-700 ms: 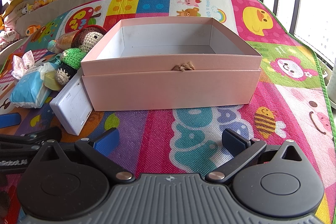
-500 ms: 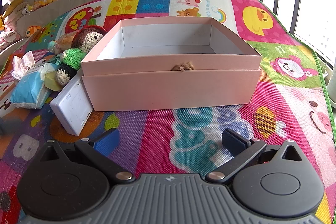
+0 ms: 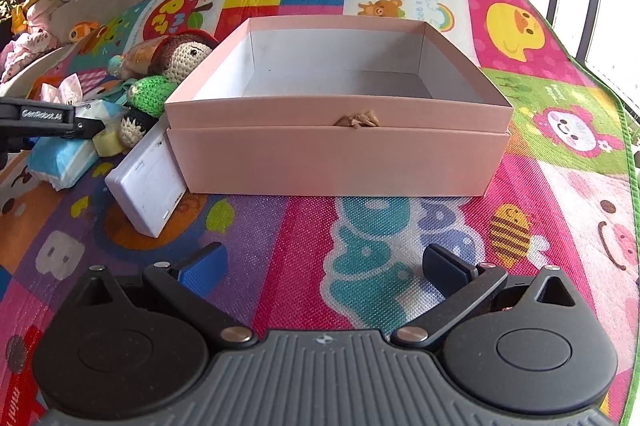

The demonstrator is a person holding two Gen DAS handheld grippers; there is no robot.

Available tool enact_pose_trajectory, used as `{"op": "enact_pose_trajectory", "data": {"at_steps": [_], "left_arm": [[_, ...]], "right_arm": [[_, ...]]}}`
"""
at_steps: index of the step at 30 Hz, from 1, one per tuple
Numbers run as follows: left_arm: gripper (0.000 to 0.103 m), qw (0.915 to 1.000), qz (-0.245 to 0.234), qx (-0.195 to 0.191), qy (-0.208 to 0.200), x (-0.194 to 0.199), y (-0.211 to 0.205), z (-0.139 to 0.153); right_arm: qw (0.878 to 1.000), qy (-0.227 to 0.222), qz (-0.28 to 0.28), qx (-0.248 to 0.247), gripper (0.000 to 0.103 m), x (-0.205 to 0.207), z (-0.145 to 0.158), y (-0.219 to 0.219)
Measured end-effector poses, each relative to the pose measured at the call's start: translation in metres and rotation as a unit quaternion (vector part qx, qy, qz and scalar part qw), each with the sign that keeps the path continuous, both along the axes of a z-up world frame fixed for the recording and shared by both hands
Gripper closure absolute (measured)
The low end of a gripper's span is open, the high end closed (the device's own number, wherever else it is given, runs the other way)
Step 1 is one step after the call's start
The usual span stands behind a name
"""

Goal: Organize objects
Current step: 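Grasp the blue wet-wipe pack with the left gripper while the right grasps the white charger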

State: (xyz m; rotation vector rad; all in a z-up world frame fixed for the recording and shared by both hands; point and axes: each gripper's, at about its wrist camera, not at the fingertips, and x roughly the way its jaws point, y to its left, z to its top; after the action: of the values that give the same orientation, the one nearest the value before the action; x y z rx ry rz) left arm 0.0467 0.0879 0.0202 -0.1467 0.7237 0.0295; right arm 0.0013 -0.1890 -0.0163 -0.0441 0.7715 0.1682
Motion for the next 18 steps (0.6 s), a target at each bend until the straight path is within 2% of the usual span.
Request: {"op": "enact_pose_trajectory", "data": {"at_steps": [4, 7, 10, 12, 14, 16, 17, 18], "left_arm": [[0.047, 0.9989, -0.042, -0.017, -0.005, -0.045, -0.003, 0.001], [0.047, 0.9971, -0.070, -0.016, -0.026, -0.088, -0.010, -0.003], [0.047, 0.9966, -0.065, -0.002, -0.050, -0.110, -0.010, -0.006], [0.047, 0.9969, -0.058, -0.013, -0.052, -0.108, -0.004, -0.008], [0.047, 0.9970, -0.051, -0.023, -0.053, -0.103, 0.002, -0.009], [0.047, 0.9969, -0.049, -0.028, -0.054, -0.101, 0.004, -0.010], [0.047, 0.9968, -0.050, -0.030, -0.054, -0.102, 0.004, -0.011], [0.047, 0.9968, -0.050, -0.031, -0.055, -0.101, 0.005, -0.011]], "right_arm": [[1.000, 0.012, 0.000, -0.002, 0.000, 0.003, 0.001, 0.001], [1.000, 0.010, 0.000, -0.004, 0.000, 0.003, 0.001, 0.002], [1.000, 0.022, 0.011, -0.003, 0.000, 0.007, 0.004, 0.005], [0.998, 0.027, 0.037, 0.038, 0.000, 0.003, 0.014, 0.007], [0.996, -0.007, 0.055, 0.073, 0.000, -0.008, 0.029, 0.017], [0.995, -0.044, 0.068, 0.060, 0.000, -0.016, 0.041, 0.037], [0.995, -0.057, 0.072, 0.050, 0.007, -0.016, 0.044, 0.048], [0.994, -0.064, 0.076, 0.044, 0.018, -0.015, 0.046, 0.059]]}}
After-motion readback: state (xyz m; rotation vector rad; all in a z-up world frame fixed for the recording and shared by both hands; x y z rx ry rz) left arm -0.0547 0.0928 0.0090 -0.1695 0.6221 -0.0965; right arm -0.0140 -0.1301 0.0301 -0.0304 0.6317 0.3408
